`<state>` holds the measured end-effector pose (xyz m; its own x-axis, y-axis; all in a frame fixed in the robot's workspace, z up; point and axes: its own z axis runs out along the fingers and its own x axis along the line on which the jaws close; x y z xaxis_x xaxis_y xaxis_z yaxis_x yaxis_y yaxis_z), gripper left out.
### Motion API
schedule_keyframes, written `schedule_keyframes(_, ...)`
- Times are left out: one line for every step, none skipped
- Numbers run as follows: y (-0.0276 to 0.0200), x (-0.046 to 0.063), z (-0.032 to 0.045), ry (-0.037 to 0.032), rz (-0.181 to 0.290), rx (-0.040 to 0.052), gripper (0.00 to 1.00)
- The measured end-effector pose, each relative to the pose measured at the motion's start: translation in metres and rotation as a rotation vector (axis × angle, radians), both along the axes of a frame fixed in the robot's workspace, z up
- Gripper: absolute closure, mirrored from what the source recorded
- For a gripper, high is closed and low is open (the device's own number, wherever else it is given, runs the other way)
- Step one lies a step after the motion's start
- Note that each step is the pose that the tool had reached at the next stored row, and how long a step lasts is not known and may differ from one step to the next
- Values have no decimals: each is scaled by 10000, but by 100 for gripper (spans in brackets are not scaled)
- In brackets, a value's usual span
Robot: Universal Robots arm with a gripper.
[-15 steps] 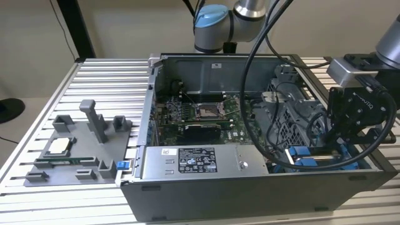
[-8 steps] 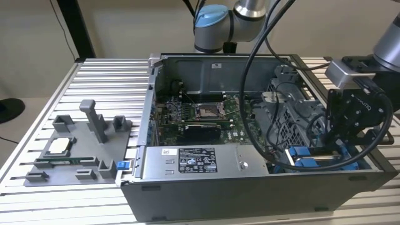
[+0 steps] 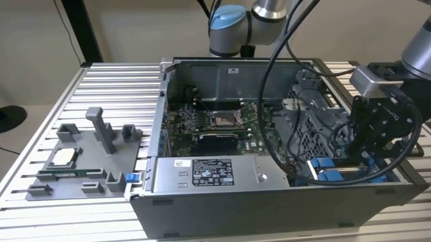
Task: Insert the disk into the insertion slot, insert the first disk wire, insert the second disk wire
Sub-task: 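Insert the first disk wire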
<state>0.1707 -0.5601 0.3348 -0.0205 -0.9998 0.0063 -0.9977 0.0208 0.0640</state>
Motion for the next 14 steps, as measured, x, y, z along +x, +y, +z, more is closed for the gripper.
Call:
schedule_keyframes(1, 0, 57, 0, 0, -14, 100)
schedule_keyframes(2, 0, 101, 0, 1, -10, 100)
schedule_keyframes(1, 0, 145, 0, 0, -11, 100)
schedule_keyframes(1, 0, 193, 0, 0, -15, 100)
schedule_keyframes(1, 0, 237, 0, 1, -14, 100)
schedule_keyframes(1, 0, 281, 0, 1, -14, 100)
schedule_keyframes(2, 1, 317, 0, 2, -16, 100)
schedule_keyframes(1, 2, 343, 0, 2, -13, 100)
schedule_keyframes(2, 6, 368, 0, 3, -16, 100)
schedule_keyframes(2, 13, 383, 0, 4, -16, 100)
schedule_keyframes(1, 25, 388, 2, 1, -12, 100)
schedule_keyframes(2, 52, 391, 6, 1, -16, 100)
schedule_keyframes(1, 82, 391, 11, 1, -16, 100)
schedule_keyframes(1, 113, 390, 17, 1, -14, 100)
